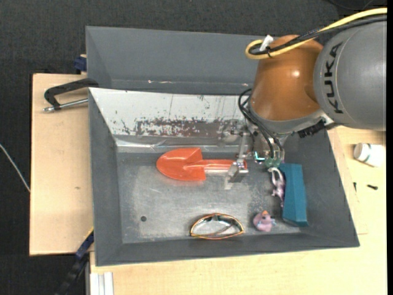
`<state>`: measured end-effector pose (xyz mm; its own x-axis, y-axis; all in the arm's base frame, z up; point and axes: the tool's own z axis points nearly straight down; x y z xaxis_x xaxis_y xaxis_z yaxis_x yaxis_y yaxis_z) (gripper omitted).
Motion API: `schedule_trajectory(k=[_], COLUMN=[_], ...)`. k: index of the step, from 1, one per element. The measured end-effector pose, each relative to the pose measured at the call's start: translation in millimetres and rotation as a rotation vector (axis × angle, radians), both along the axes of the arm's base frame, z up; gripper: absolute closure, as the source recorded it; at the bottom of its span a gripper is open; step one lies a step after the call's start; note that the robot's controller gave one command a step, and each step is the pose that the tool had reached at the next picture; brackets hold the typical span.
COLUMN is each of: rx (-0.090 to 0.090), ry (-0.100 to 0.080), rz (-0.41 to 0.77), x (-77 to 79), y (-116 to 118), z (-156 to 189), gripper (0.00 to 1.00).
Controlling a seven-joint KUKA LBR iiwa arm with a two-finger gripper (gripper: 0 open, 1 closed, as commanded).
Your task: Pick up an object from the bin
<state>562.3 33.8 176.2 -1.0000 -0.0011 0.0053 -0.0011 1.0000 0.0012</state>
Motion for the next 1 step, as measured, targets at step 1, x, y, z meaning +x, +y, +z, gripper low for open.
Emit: schedule_trajectory(k=[1], rx=[0.000], ry=[-0.008], rz=[-0.001], x=[1.8], y=[-0.1], z=[4.4], gripper=[0.00])
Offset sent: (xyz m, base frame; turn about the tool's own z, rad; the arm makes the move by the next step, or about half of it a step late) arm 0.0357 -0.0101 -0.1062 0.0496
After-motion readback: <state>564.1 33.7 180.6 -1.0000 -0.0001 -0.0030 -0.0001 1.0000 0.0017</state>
